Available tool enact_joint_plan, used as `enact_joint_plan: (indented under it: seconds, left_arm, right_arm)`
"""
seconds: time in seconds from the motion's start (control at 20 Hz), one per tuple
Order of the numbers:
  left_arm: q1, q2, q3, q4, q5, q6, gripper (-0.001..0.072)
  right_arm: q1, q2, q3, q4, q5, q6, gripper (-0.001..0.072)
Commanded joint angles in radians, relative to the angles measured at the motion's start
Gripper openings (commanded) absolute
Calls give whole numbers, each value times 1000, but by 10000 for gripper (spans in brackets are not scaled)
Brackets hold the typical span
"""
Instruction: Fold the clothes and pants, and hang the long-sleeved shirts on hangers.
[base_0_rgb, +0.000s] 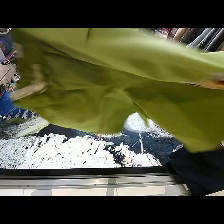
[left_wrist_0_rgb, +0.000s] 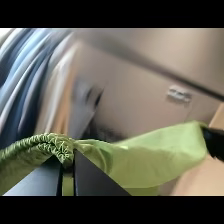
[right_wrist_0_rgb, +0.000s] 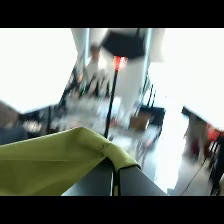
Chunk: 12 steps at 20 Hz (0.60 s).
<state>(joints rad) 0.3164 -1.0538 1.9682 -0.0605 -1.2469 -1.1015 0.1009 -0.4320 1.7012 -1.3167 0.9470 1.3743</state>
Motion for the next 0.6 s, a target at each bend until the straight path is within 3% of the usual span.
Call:
enact_joint_plan:
  seconds: [0.0,0.2,0.35,0.55]
  left_arm:
    - [22,109,63,23,138,72,18]
    - [-2,26,-19,372,89,-108,18]
    - [-93,-108,-228,532,84,-111,18]
    - [-148,-382,-421,646,213,-99,18]
  right_arm:
    - [-7,-93,200,-44,-21,-61,4]
    - [-7,-338,181,-79,83,-53,4]
    - [-7,-594,119,-58,147,-48,4]
    - [-7,-928,37,-30,45,-48,4]
